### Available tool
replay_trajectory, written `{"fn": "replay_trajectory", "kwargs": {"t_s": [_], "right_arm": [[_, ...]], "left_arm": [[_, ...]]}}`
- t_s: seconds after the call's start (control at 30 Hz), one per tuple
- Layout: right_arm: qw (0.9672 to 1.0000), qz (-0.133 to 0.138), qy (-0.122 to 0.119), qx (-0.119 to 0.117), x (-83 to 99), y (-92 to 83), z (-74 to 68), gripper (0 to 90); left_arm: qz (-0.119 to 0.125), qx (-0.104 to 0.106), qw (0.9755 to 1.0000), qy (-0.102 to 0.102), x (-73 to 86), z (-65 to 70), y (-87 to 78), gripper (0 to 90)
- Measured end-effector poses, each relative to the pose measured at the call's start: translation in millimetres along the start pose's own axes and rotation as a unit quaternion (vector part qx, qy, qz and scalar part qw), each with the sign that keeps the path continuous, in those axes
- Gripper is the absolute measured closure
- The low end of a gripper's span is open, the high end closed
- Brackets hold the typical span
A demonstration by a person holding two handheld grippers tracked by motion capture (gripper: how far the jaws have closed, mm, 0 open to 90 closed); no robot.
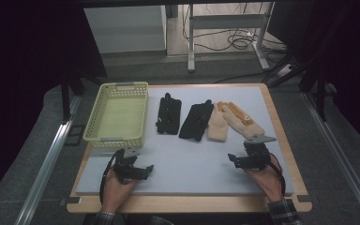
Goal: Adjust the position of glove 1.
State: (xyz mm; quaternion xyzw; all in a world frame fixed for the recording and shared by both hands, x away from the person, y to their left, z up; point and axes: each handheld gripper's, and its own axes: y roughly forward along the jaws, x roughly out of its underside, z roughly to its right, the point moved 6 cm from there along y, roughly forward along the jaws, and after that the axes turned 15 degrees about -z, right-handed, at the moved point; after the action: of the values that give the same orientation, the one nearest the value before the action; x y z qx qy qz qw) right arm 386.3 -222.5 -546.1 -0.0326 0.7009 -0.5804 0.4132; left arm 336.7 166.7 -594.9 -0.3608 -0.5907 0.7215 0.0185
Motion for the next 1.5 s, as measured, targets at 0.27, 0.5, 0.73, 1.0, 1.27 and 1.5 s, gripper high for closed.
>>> {"fn": "replay_trajectory", "kwargs": {"t_s": [0.27, 0.5, 0.73, 1.0, 1.27, 1.5], "right_arm": [[0.9998, 0.002, -0.018, -0.008, -24.5, 9.9, -10.4, 22.8], [0.9992, 0.003, -0.029, -0.028, -51.2, 20.1, -21.7, 23.9], [0.9984, 0.004, -0.044, -0.035, -80.7, 33.2, -30.0, 26.4], [0.9981, 0.006, -0.057, -0.023, -112.6, 48.1, -38.7, 27.9], [0.9975, 0.002, -0.062, -0.035, -136.9, 67.6, -47.2, 35.3], [0.9965, -0.001, -0.067, -0.050, -156.0, 88.0, -59.7, 37.8]], "left_arm": [[0.001, 0.000, 1.0000, 0.000, 0.0, 0.1, 0.1, 5.6], [0.001, 0.001, 1.0000, 0.000, 0.0, 0.0, 0.1, 5.6], [0.001, 0.001, 1.0000, 0.000, 0.0, 0.0, 0.1, 5.6], [0.001, 0.001, 1.0000, 0.000, 0.0, 0.0, 0.1, 5.6], [0.001, 0.001, 1.0000, 0.000, 0.0, 0.0, 0.1, 5.6], [0.001, 0.002, 1.0000, 0.000, 0.0, -0.1, 0.1, 5.6]]}}
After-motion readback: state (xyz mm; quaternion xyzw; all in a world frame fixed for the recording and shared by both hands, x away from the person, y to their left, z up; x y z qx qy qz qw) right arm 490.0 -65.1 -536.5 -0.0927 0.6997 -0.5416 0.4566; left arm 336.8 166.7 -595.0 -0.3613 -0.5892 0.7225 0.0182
